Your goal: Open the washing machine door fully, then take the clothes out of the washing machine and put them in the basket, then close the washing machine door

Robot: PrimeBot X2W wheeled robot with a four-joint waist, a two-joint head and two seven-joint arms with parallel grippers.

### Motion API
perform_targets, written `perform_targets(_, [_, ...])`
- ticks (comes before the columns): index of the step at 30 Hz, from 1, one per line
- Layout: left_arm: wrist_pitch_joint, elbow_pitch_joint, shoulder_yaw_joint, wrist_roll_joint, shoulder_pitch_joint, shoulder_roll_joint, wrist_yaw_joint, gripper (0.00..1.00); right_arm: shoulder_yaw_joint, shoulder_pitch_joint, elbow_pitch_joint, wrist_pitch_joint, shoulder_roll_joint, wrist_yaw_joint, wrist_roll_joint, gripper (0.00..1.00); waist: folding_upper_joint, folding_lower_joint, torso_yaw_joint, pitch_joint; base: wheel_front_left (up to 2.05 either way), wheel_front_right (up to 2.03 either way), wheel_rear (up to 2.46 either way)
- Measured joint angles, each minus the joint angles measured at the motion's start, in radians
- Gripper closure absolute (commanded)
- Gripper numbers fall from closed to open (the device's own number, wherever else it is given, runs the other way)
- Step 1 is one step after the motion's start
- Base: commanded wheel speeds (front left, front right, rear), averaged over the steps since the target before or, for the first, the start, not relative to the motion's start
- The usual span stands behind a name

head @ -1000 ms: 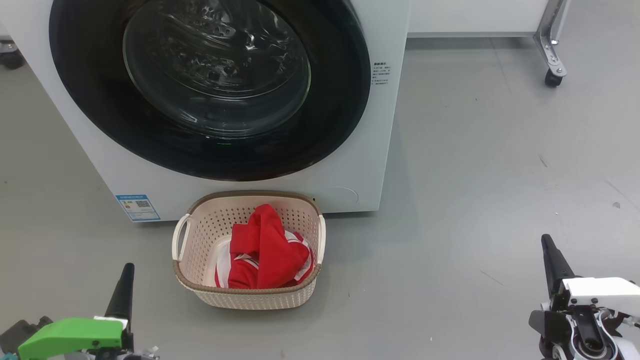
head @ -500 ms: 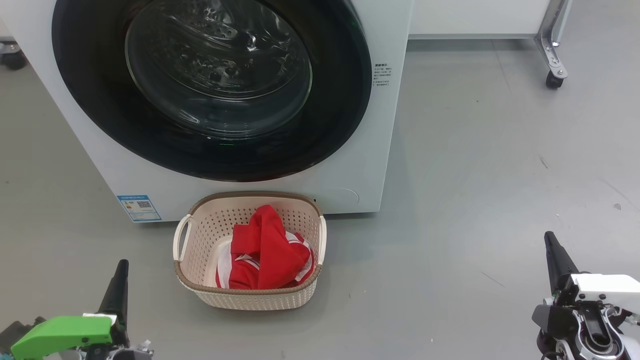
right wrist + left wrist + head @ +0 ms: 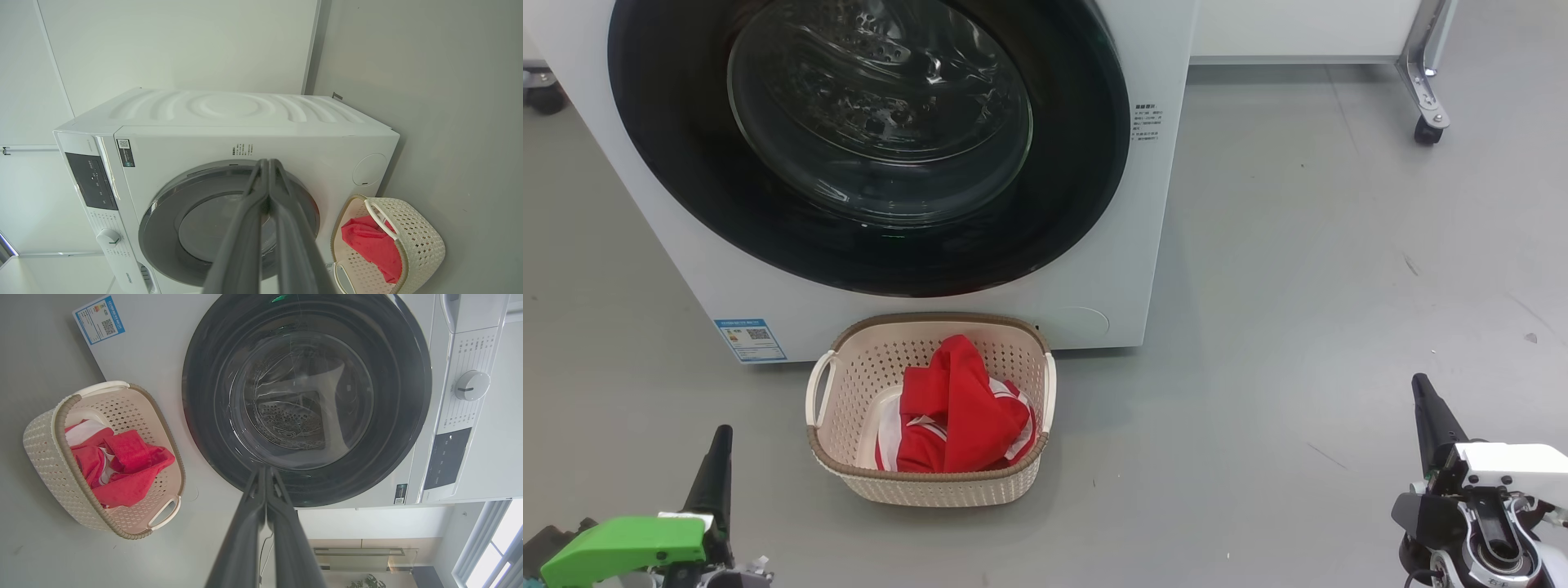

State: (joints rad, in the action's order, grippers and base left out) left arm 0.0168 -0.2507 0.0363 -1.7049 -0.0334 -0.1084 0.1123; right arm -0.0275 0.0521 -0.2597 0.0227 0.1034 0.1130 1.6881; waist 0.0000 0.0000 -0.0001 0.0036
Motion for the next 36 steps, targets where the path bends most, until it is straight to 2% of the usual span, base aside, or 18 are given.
perform_targets(36, [0.001, -0.012, -0.002, 0.0, -0.01, 0.0, 0.007, 1.0, -0.003, 0.001, -0.01, 0.003, 0.0, 0.0, 0.0, 1.0, 0.0, 0.0, 0.0, -0.001, 0.0, 0.0, 0.0])
